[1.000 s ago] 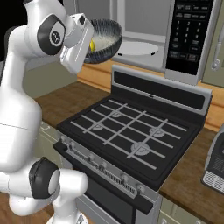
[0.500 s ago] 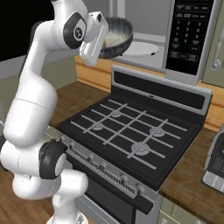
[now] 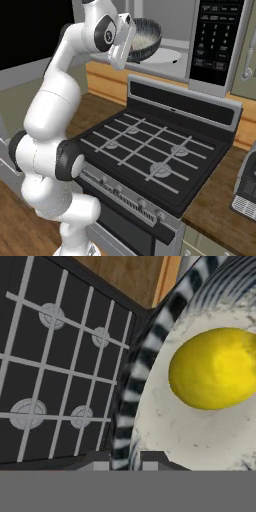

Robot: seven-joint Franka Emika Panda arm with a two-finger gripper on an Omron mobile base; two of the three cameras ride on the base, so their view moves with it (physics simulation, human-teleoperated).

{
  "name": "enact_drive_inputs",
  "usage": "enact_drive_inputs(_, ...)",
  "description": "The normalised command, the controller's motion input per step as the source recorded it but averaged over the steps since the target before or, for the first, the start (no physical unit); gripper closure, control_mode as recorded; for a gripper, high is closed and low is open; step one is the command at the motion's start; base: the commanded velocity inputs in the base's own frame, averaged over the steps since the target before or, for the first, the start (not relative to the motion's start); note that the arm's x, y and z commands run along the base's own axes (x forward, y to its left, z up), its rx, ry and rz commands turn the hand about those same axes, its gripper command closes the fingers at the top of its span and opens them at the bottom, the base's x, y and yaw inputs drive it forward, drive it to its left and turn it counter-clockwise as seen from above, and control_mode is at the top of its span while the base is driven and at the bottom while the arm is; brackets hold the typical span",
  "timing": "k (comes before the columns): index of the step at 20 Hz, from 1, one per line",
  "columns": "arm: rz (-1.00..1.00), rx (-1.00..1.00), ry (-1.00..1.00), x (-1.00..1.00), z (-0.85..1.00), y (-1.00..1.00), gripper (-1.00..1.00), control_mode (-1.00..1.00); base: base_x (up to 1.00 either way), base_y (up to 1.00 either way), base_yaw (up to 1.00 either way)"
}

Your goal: Pick the lemon from the sink and place it in the bowl. Then pick the bowl and place it in the microwave. Then close the microwave door and press the start button.

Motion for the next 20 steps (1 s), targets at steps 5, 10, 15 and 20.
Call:
enact_drive_inputs(5,0.00,0.01,0.01,0.49,0.02,-0.28,1.00,-1.00,0.00,0.00,0.00)
enact_drive_inputs(10,0.00,0.00,0.03,0.53,-0.12,-0.07,1.00,-1.00,0.00,0.00,0.00)
enact_drive_inputs(15,0.00,0.00,0.00,0.68,-0.14,-0.01,1.00,-1.00,0.00,0.00,0.00)
enact_drive_inputs(20,0.00,0.00,0.00,0.59,-0.13,-0.07,1.00,-1.00,0.00,0.00,0.00)
